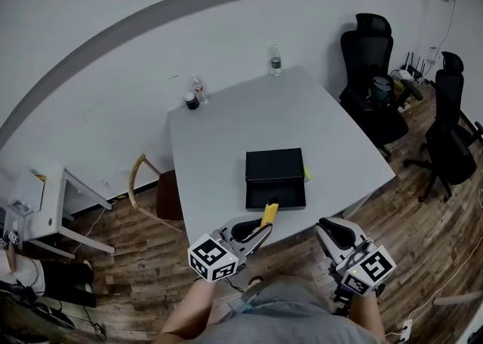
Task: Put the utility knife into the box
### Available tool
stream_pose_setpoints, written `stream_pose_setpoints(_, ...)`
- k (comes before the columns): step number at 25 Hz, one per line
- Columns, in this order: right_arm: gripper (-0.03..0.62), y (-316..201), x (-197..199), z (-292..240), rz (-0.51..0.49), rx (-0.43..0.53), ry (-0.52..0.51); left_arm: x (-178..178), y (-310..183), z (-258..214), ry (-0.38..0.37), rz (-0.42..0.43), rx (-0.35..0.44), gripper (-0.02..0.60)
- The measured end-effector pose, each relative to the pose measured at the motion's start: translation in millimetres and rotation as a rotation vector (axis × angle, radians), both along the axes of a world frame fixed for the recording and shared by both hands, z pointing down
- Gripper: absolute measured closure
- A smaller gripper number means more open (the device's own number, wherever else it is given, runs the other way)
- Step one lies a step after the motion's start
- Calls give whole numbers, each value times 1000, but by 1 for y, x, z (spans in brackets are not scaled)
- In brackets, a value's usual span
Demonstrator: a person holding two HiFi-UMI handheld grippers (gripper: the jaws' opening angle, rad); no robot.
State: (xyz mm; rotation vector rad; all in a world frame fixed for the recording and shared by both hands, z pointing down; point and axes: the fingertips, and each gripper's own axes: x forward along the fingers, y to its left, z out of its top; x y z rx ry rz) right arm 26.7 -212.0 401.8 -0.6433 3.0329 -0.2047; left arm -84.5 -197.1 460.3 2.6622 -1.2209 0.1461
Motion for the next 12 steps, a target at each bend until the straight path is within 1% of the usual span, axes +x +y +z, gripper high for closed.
stream_pose_setpoints(6, 548, -7, -13, -3, 39, -2, -2, -12, -14, -1, -17, 35, -4, 506)
stream_pose_setpoints(12, 548, -12, -18, -6, 68, -1, -7, -22, -29, 1, -49, 57, -13, 506)
